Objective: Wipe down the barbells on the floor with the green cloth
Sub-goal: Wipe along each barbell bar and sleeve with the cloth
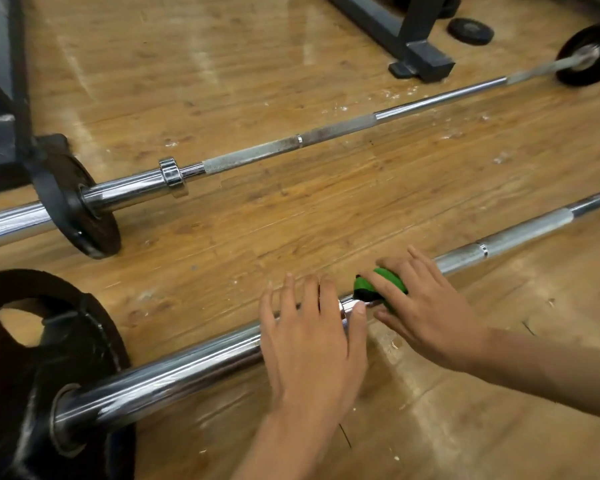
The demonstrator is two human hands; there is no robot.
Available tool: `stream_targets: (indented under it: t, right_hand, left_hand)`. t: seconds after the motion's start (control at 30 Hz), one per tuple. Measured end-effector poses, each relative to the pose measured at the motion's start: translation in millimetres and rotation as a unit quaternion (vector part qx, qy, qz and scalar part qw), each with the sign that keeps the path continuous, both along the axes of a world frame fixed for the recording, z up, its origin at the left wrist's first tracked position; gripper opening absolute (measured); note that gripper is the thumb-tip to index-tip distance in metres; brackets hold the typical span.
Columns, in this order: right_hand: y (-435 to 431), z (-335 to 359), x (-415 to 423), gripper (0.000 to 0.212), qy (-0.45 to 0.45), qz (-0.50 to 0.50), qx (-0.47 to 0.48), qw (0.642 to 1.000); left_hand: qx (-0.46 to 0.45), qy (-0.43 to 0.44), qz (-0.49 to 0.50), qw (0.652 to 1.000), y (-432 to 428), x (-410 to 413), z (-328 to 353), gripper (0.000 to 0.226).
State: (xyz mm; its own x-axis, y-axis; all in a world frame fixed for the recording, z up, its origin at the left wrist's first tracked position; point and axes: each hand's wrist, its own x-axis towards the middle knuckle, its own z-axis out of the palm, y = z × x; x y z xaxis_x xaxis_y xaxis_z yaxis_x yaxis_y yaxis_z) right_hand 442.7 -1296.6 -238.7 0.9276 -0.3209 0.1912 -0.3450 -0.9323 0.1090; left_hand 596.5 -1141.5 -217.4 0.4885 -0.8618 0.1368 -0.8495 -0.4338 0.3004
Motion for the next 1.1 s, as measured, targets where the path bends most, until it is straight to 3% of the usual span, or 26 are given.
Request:
stream_targets:
  t: [0.1, 0.3, 0.43, 0.63, 0.87, 1.1]
  right_hand:
    - [-11, 11, -5, 0.058, 0.068, 0.031, -0.036, 0.997]
    - [-13, 23, 2, 0.058, 0.096, 0.055, 0.009, 0.994]
    - [-15, 18, 3, 0.065, 0.077, 0.066, 0.07, 0.992]
    - [-23, 15, 6, 0.058, 0.053, 0.086, 0.097, 0.99]
    - [-43, 17, 2, 0.061, 0.037, 0.122, 0.121, 0.984]
    - [-54, 14, 9, 0.063, 0.037, 0.148, 0.125, 0.98]
  left_hand:
    - [-0.018, 0.009, -0.019, 1.0, 3, 1, -2, 0.052]
    - [-0.027, 0.006, -0.054, 0.998, 7, 8, -6, 0.052]
    - [-0.04, -0.021, -0.069, 0.997, 9, 12, -12, 0.054]
    - [-0.028, -0.009, -0.043, 0.999, 2, 9, -10, 0.056]
    - [0.092, -0.008, -0.099, 0.991, 0, 21, 10, 0.064]
    - [0.183, -0.014, -0.257, 0.949, -4, 63, 22, 0.072]
